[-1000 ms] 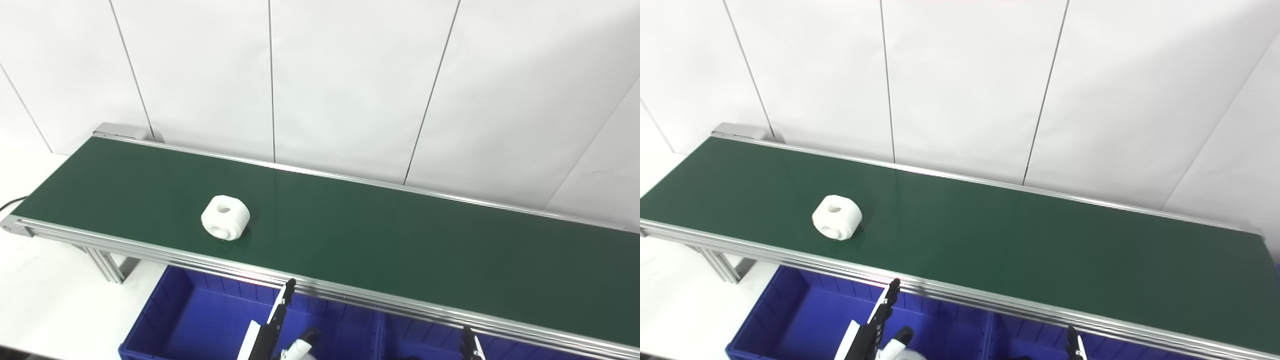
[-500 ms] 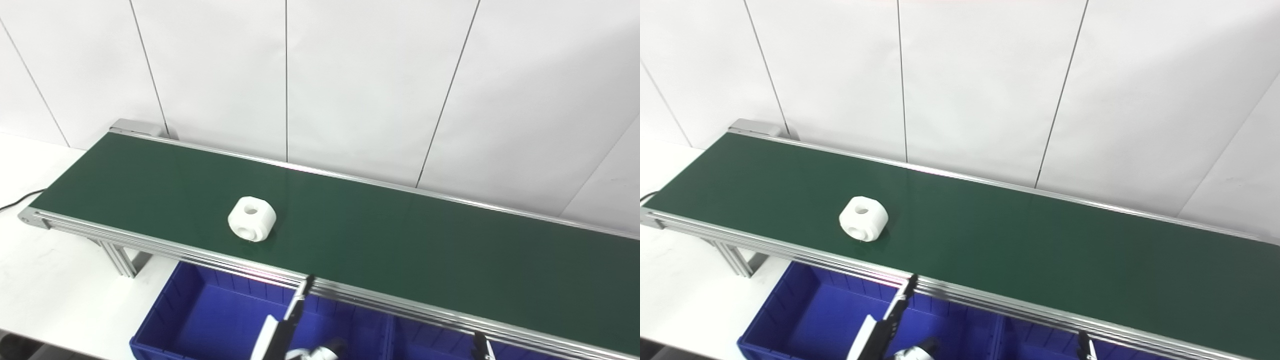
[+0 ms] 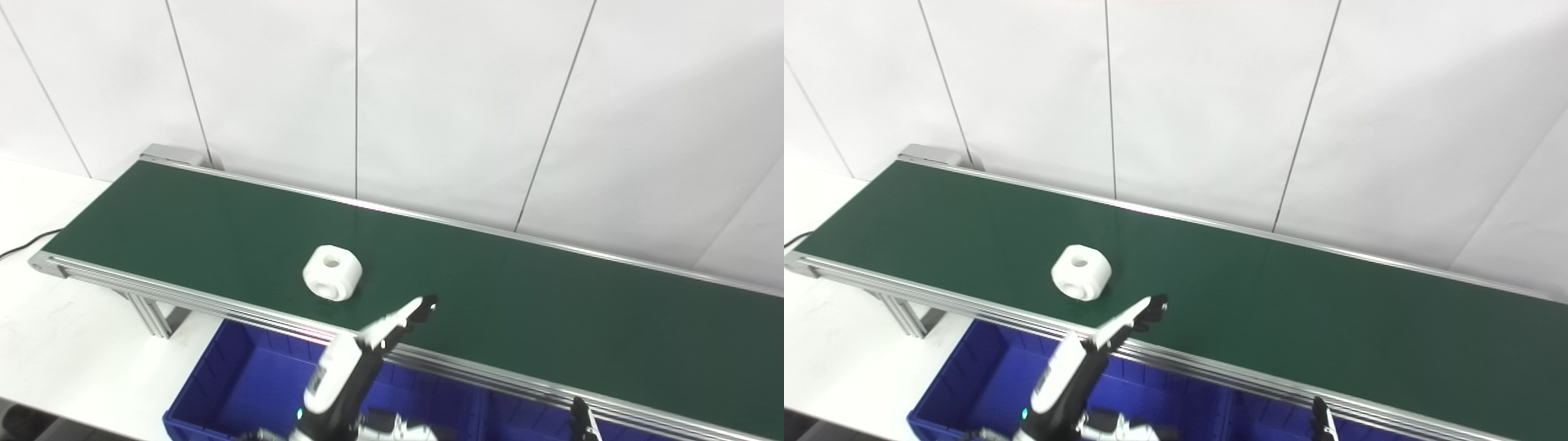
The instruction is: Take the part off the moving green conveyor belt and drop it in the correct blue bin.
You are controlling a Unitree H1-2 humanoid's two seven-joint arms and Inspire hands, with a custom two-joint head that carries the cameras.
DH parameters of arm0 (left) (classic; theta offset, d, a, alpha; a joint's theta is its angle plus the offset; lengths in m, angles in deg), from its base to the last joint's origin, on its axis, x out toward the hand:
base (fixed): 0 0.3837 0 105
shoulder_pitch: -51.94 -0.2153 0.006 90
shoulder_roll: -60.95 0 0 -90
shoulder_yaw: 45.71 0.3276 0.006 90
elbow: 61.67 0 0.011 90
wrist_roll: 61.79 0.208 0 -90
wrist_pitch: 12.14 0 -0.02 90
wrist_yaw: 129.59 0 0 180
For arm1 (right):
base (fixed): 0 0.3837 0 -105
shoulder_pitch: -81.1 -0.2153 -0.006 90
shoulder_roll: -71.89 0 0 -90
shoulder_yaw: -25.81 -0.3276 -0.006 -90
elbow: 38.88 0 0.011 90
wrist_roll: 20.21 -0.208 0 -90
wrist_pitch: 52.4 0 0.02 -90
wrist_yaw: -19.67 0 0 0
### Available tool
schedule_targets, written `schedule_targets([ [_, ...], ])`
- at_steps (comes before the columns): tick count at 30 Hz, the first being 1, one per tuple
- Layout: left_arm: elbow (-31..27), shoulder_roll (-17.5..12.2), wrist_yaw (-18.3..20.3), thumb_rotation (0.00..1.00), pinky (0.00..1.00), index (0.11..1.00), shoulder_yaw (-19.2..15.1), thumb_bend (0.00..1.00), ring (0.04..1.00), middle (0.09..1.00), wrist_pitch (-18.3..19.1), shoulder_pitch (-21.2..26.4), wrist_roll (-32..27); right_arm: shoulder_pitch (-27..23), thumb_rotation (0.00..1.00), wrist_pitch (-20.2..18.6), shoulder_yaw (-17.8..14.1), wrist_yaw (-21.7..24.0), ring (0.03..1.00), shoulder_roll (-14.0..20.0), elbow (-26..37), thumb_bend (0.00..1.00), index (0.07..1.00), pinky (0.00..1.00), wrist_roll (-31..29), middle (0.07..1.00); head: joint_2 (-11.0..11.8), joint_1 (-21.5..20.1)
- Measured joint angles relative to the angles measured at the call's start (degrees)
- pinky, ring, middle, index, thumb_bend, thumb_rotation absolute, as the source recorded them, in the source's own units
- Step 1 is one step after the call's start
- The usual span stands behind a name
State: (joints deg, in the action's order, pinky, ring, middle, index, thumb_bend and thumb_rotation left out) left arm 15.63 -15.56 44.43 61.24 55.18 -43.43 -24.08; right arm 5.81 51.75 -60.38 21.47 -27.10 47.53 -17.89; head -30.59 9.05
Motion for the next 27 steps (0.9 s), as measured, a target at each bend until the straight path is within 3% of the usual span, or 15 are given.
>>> schedule_targets([
  [4, -1.9, -3.3, 8.5, 0.31, 0.66, 0.693, 0.2, 0.93, 0.724, 0.768, 6.0, 9.2, 3.4, -0.5, 1.0, 0.0, -0.1, 0.7, 0.982, 0.2, 0.0, 0.84, 1.0, 1.0, -0.7, 1.0, -2.3, 0.2],
  [7, 1.5, -5.4, 14.5, 0.28, 0.69, 0.72, 0.6, 0.95, 0.749, 0.79, 10.0, 16.7, 5.2, -0.5, 1.0, 0.0, 0.0, 1.2, 0.972, 0.3, 0.0, 0.86, 1.0, 0.98, -0.7, 0.999, -2.6, -1.4],
  [11, 9.1, -7.5, 20.6, 0.27, 0.67, 0.768, 1.1, 0.99, 0.757, 0.809, 12.0, 23.4, 1.1, -0.1, 1.0, -0.2, 0.0, 1.3, 0.937, 0.4, 0.7, 0.89, 0.998, 0.93, -0.6, 0.97, -4.0, -3.6],
  [19, 19.2, -8.9, 21.8, 0.27, 0.7, 0.814, 2.8, 1.0, 0.802, 0.843, 12.2, 29.4, 0.4, 0.4, 1.0, -0.8, 0.2, 1.3, 0.919, 0.0, 3.8, 0.94, 0.986, 0.89, 1.2, 0.956, -4.4, -5.1],
  [20, 20.6, -8.9, 21.5, 0.26, 0.7, 0.812, 3.0, 1.0, 0.802, 0.84, 12.1, 29.7, 0.5, 0.7, 0.99, -0.8, 0.2, 1.3, 0.921, -0.2, 3.8, 0.94, 0.984, 0.89, 1.3, 0.955, -2.8, -6.4],
  [21, 21.8, -8.9, 21.0, 0.26, 0.7, 0.807, 3.3, 1.0, 0.8, 0.835, 12.0, 30.0, 0.6, 0.9, 0.99, -0.8, 0.4, 1.2, 0.921, -0.3, 3.8, 0.93, 0.98, 0.89, 1.4, 0.953, -2.8, -6.6],
  [27, 26.4, -9.0, 19.8, 0.26, 0.74, 0.808, 4.9, 0.97, 0.822, 0.843, 11.5, 32.1, 2.5, 3.3, 0.98, -2.5, 1.8, 1.7, 0.932, -0.7, 6.2, 0.94, 0.986, 0.9, 1.7, 0.972, -4.0, -7.5],
])
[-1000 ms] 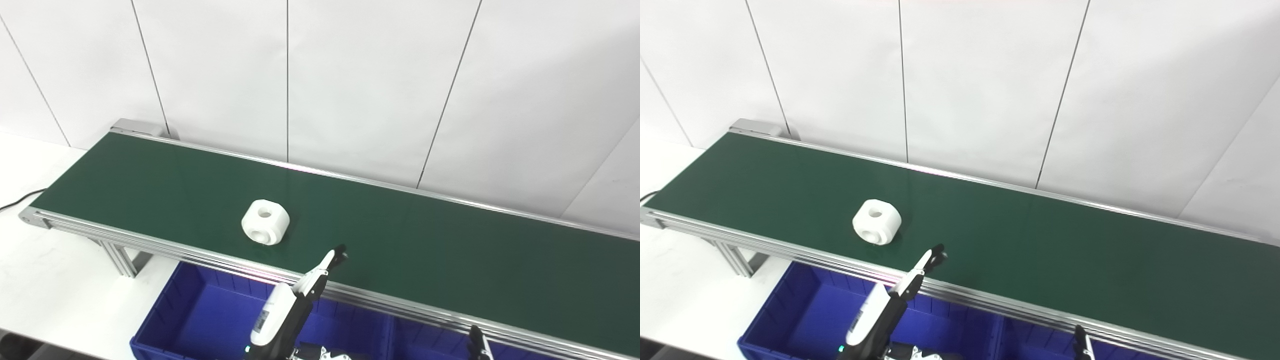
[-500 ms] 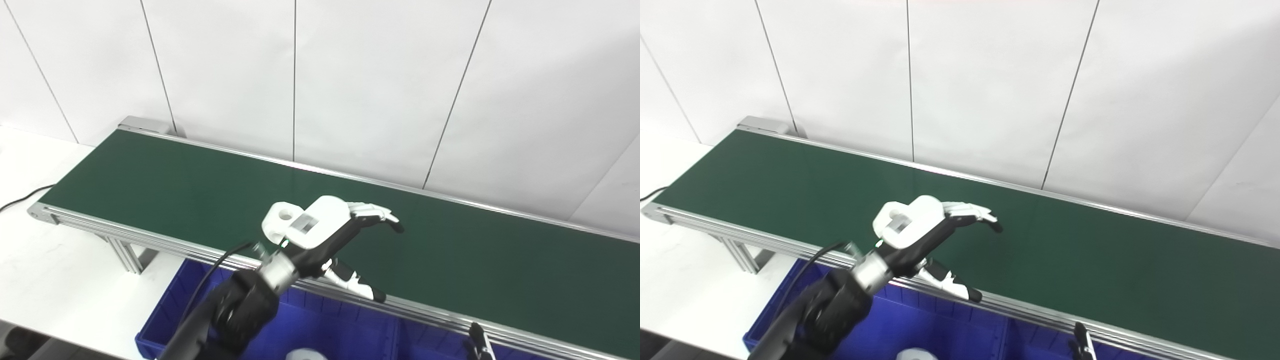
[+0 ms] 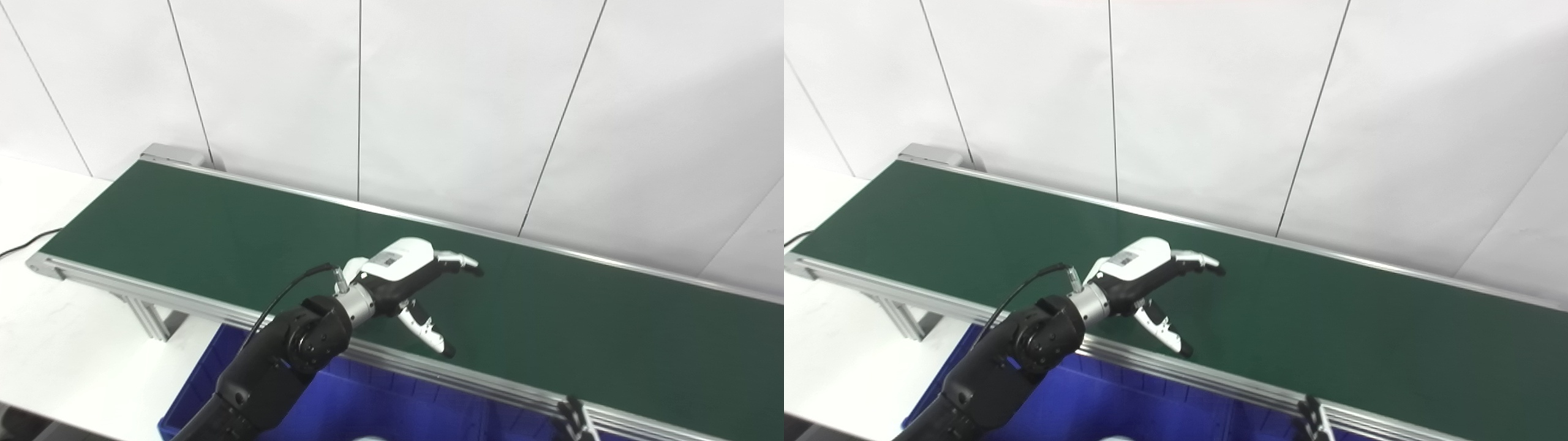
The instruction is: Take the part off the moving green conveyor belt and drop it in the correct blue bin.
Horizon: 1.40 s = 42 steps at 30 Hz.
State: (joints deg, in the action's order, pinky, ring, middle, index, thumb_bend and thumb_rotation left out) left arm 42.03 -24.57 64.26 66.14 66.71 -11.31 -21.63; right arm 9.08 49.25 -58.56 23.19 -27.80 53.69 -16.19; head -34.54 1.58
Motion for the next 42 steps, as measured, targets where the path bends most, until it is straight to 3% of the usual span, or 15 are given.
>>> schedule_targets([
  [11, 11.5, 0.0, -4.8, 0.26, 0.72, 0.807, 3.1, 1.0, 0.819, 0.84, -0.4, 4.1, 3.8, 0.4, 0.98, -0.6, 1.7, 0.3, 0.927, -0.6, 2.0, 0.91, 0.969, 0.9, 1.4, 0.956, 0.9, -1.2],
  [18, 14.5, -0.8, -5.4, 0.27, 0.79, 0.833, 4.8, 0.99, 0.859, 0.868, 0.1, 8.5, 6.4, 0.5, 0.98, -1.8, 1.8, 0.3, 0.915, -1.0, 3.0, 0.91, 0.961, 0.89, 1.4, 0.948, 0.5, -1.9],
  [26, 14.8, -3.3, -2.6, 0.28, 0.82, 0.839, 8.5, 1.0, 0.865, 0.876, 1.0, 10.5, 9.0, 1.2, 0.98, -3.1, 2.5, 0.3, 0.919, -2.2, 5.9, 0.9, 0.964, 0.9, 2.1, 0.947, 0.3, -2.4],
  [32, 15.7, -4.0, -3.9, 0.31, 0.85, 0.85, 10.5, 0.98, 0.884, 0.895, 2.9, 10.5, 13.9, 1.2, 0.98, -3.3, 3.0, 0.4, 0.911, -2.4, 6.1, 0.9, 0.963, 0.91, 2.4, 0.943, 0.0, -2.7],
  [35, 16.0, -4.1, -1.2, 0.35, 0.91, 0.865, 12.5, 0.98, 0.901, 0.889, 5.0, 10.8, 16.0, 1.2, 0.98, -3.9, 3.2, 0.4, 0.912, -2.5, 6.4, 0.9, 0.965, 0.92, 2.6, 0.946, -0.2, -2.6],
  [39, 16.4, -3.9, 3.1, 0.32, 0.85, 0.806, 14.6, 1.0, 0.831, 0.805, 6.7, 13.0, 16.9, 1.2, 0.98, -4.9, 3.7, 0.4, 0.91, -2.5, 7.3, 0.9, 0.966, 0.91, 2.8, 0.945, -0.5, -3.0],
  [42, 17.5, -3.3, 2.4, 0.21, 0.76, 0.713, 15.2, 0.96, 0.741, 0.734, 8.0, 14.0, 18.0, 1.2, 0.98, -5.5, 3.9, 0.4, 0.909, -2.6, 8.1, 0.9, 0.962, 0.91, 2.8, 0.945, -0.7, -3.2],
])
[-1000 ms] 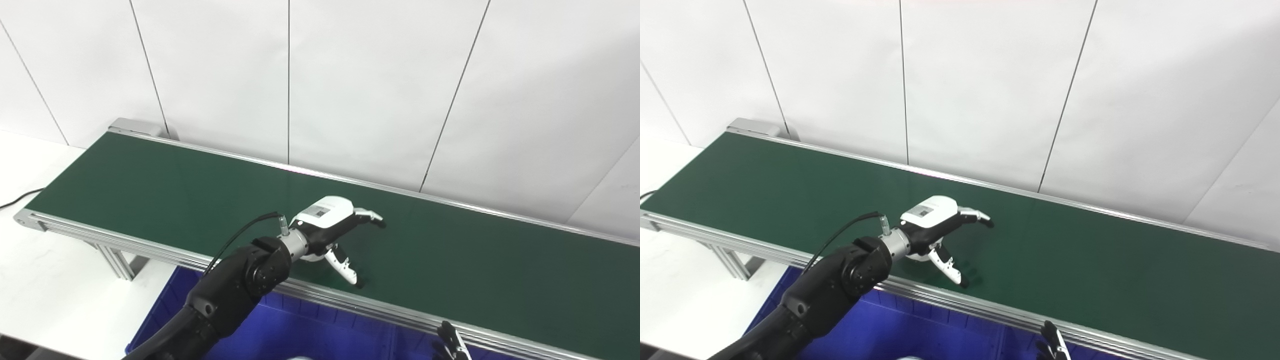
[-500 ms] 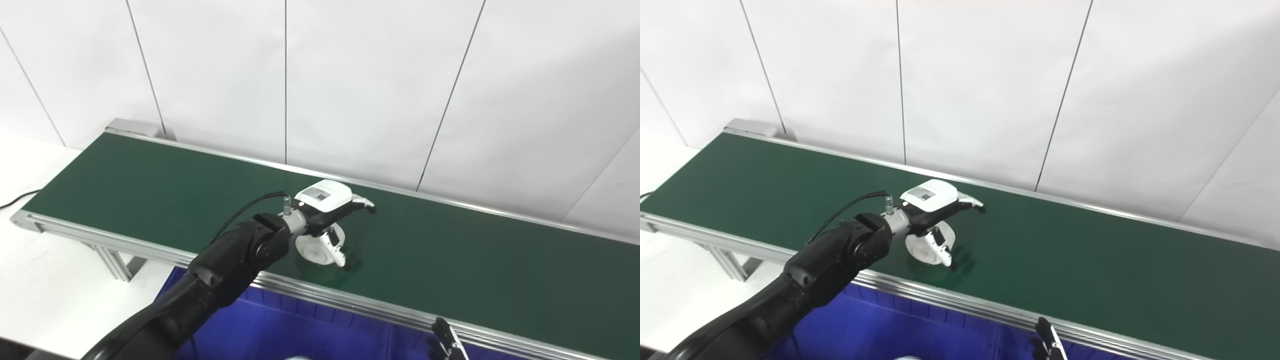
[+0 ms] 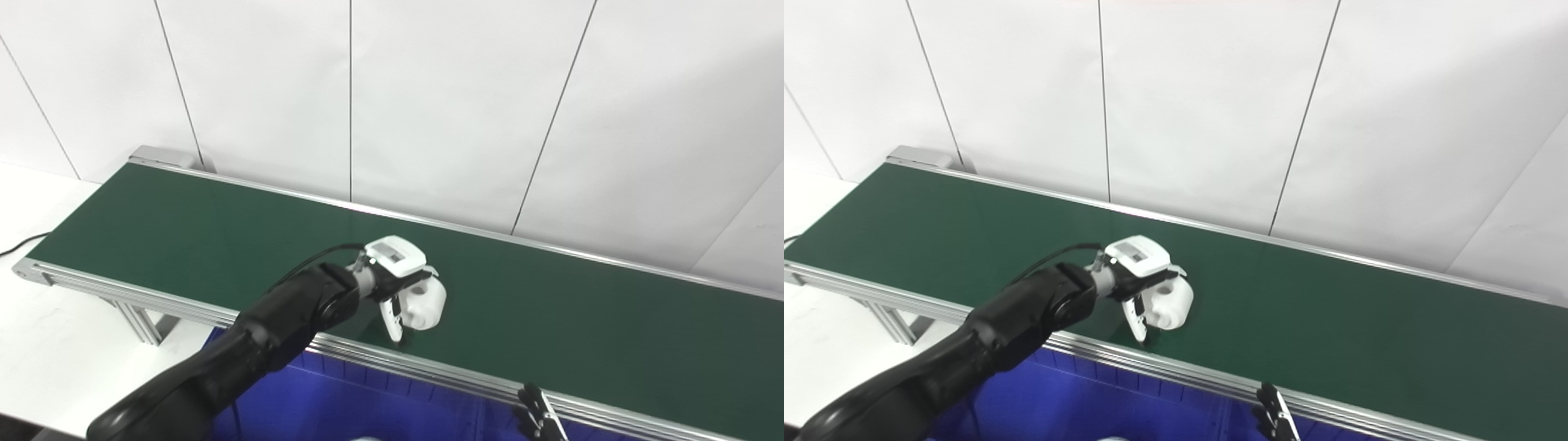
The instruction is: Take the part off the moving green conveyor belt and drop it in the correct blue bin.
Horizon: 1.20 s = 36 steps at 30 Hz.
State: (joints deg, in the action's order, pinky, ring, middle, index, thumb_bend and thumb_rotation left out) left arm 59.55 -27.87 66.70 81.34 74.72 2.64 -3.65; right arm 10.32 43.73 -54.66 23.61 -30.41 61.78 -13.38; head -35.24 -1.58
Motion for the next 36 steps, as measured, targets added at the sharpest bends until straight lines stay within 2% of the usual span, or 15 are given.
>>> schedule_targets([
  [1, 0.6, 0.4, -1.3, 0.18, 0.74, 0.693, 0.2, 0.95, 0.717, 0.715, 0.3, -0.1, 0.5, 0.1, 0.99, -0.2, 0.0, 0.0, 0.909, 0.0, 0.0, 0.9, 0.961, 0.91, 0.1, 0.945, 0.0, -0.1],
  [2, 1.5, 1.0, -3.3, 0.13, 0.69, 0.645, 0.4, 0.85, 0.662, 0.67, 0.6, -0.5, 1.2, 0.1, 0.99, -0.4, 0.1, 0.0, 0.913, 0.0, 0.1, 0.9, 0.963, 0.92, 0.2, 0.949, 0.0, -0.1],
  [4, 2.7, 2.0, -8.9, 0.11, 0.67, 0.62, 0.5, 0.8, 0.634, 0.646, 1.5, -1.8, 2.2, 0.2, 0.99, -0.8, 0.2, 0.0, 0.914, 0.0, 0.3, 0.9, 0.963, 0.92, 0.3, 0.951, 0.0, -0.2],
  [5, 3.4, 2.5, -12.1, 0.08, 0.63, 0.556, 0.4, 0.66, 0.588, 0.597, 1.7, -2.2, 2.2, 0.3, 0.99, -0.9, 0.2, 0.0, 0.916, -0.1, 0.4, 0.89, 0.963, 0.92, 0.3, 0.951, -0.1, -0.4],
  [6, 4.5, 3.2, -15.2, 0.07, 0.61, 0.516, 0.4, 0.58, 0.559, 0.566, 1.6, -2.4, 2.2, 0.3, 0.99, -1.0, 0.3, 0.0, 0.916, -0.1, 0.6, 0.89, 0.963, 0.92, 0.3, 0.952, -0.1, -0.4],
  [9, 6.5, 4.6, -22.6, 0.01, 0.59, 0.49, 0.2, 0.53, 0.518, 0.501, 1.4, -3.4, 2.0, 0.3, 0.98, -1.2, 0.6, 0.0, 0.916, -0.2, 1.8, 0.9, 0.961, 0.93, 0.3, 0.948, -0.4, -0.5],
  [14, 7.8, 5.7, -27.7, 0.0, 0.57, 0.481, -0.4, 0.52, 0.532, 0.503, 0.6, -4.9, -0.5, 0.5, 0.98, -1.4, 0.8, 0.1, 0.92, -0.3, 2.1, 0.89, 0.963, 0.93, 0.3, 0.953, -0.4, -0.5],
  [20, 7.4, 6.2, -28.3, 0.0, 0.57, 0.494, -0.2, 0.52, 0.511, 0.487, 0.5, -5.2, -1.6, 0.8, 0.98, -1.4, 1.0, 0.2, 0.919, -0.3, 2.1, 0.89, 0.964, 0.92, 0.3, 0.953, -0.4, -0.4],
  [25, 4.1, 5.7, -26.4, 0.0, 0.55, 0.488, 0.0, 0.52, 0.505, 0.49, -0.5, -6.1, -1.6, 0.7, 0.98, -1.4, 1.0, 0.3, 0.921, -0.2, 2.2, 0.9, 0.965, 0.92, 0.3, 0.953, -0.7, 1.3],
  [31, -6.8, 1.3, -22.9, 0.0, 0.55, 0.493, -1.0, 0.52, 0.51, 0.484, -0.9, -6.9, -1.6, 0.3, 0.99, -1.4, 0.3, 0.8, 0.923, 0.5, 2.2, 0.88, 0.97, 0.92, -0.7, 0.952, -1.2, 3.8],
  [36, -14.4, -3.4, -17.6, 0.0, 0.55, 0.482, -3.1, 0.52, 0.517, 0.496, -1.3, -7.6, -1.6, -0.5, 1.0, -1.4, -1.0, 1.2, 0.918, 1.8, 2.1, 0.89, 0.971, 0.9, -2.1, 0.945, -3.3, 7.6],
])
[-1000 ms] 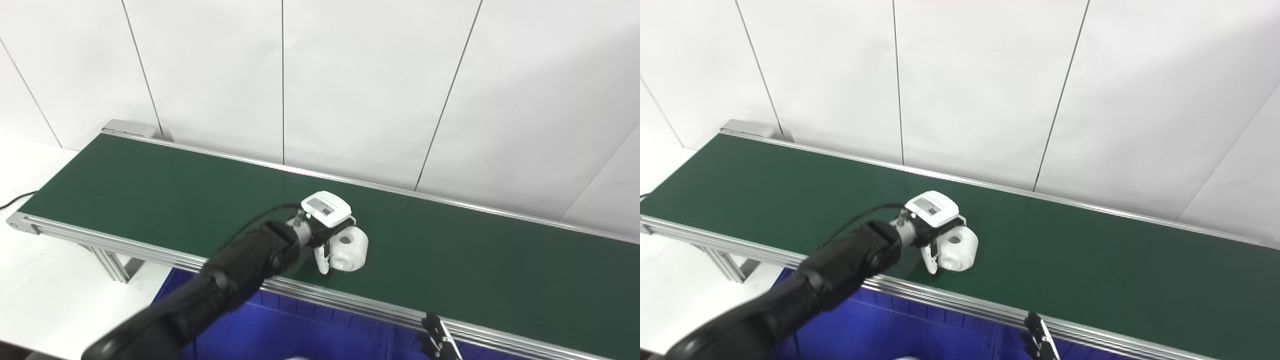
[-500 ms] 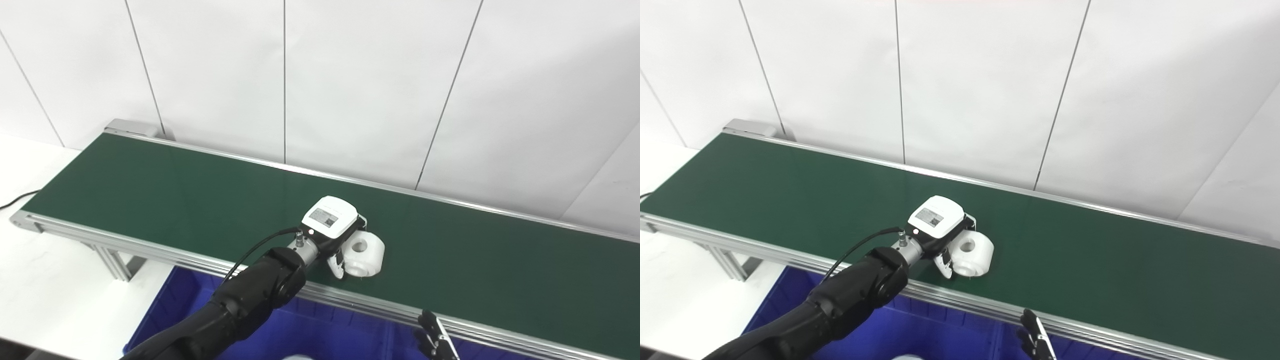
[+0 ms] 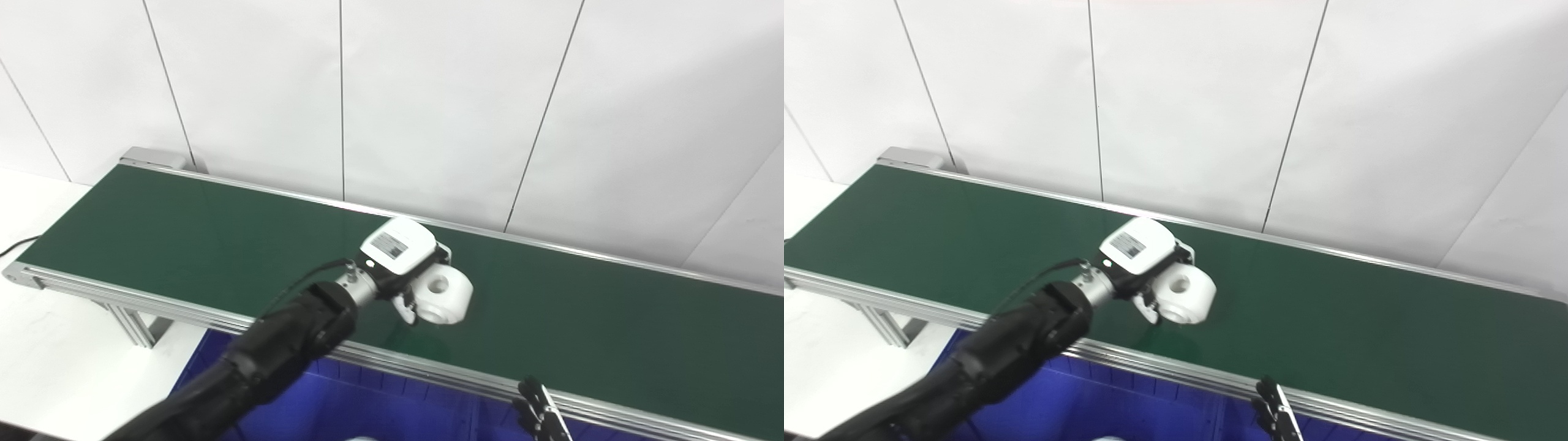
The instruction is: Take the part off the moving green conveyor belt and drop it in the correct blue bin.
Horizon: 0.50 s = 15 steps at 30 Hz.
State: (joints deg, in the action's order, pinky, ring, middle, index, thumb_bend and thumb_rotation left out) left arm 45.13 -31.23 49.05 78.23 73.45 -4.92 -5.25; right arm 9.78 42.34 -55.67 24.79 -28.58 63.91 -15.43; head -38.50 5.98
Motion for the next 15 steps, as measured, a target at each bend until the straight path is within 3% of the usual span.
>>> schedule_targets([
  [2, -3.2, -1.6, 1.6, 0.0, 0.54, 0.477, -0.8, 0.52, 0.52, 0.502, -0.1, -1.4, 0.0, -0.6, 1.0, -0.1, -0.8, 0.1, 0.914, 0.6, 0.0, 0.9, 0.971, 0.89, -0.3, 0.943, -1.4, 4.0],
  [5, -6.6, -3.9, 3.3, 0.0, 0.55, 0.461, -1.8, 0.52, 0.538, 0.523, -0.4, -3.9, 0.1, -1.6, 1.0, -0.3, -1.9, 0.8, 0.92, 1.7, -0.1, 0.9, 0.971, 0.9, -1.6, 0.947, -1.8, 6.1],
  [9, -10.7, -7.1, 4.1, 0.0, 0.52, 0.48, -4.2, 0.53, 0.494, 0.492, -1.4, -7.8, 0.1, -2.9, 0.98, -0.5, -3.5, 1.5, 0.918, 2.7, -0.6, 0.97, 0.962, 0.9, -4.2, 0.947, -2.5, 8.3],
  [15, -15.8, -10.6, 5.9, 0.0, 0.53, 0.486, -7.9, 0.53, 0.494, 0.483, -1.5, -13.4, 0.4, -4.4, 0.94, -2.0, -5.6, 2.6, 0.932, 3.1, -3.2, 0.95, 0.968, 0.92, -9.2, 0.96, -3.9, 11.9],
])
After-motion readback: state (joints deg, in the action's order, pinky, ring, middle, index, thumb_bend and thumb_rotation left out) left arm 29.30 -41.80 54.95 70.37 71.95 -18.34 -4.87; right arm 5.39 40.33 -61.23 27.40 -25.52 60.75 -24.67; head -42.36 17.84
